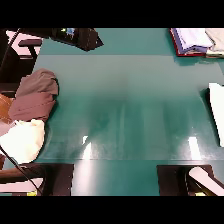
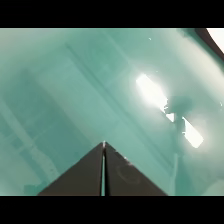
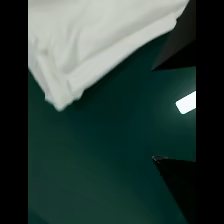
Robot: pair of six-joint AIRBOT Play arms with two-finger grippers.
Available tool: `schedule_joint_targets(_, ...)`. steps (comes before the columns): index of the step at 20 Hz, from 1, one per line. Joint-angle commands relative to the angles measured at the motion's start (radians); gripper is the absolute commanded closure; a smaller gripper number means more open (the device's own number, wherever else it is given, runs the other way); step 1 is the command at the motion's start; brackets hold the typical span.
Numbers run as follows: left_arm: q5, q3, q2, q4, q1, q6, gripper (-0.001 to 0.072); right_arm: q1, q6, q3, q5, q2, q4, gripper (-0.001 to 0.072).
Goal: Fold the shirts.
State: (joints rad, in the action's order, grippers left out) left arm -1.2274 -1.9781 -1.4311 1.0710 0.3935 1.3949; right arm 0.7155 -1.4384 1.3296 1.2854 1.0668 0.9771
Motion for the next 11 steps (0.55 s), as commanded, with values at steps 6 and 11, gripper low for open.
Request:
schedule_joint_targets(6,0.016,0.000,0.000,-0.005,0.000,0.000,0.0677,-0.636,0.040,-0.002,-0.135,-0.048,-0.060,0.0628)
schedule_joint_targets(11,0.016,0.000,0.000,-0.005,0.000,0.000,0.0676,-0.772,0.069,-0.002,-0.169,-0.048,-0.060,0.0696)
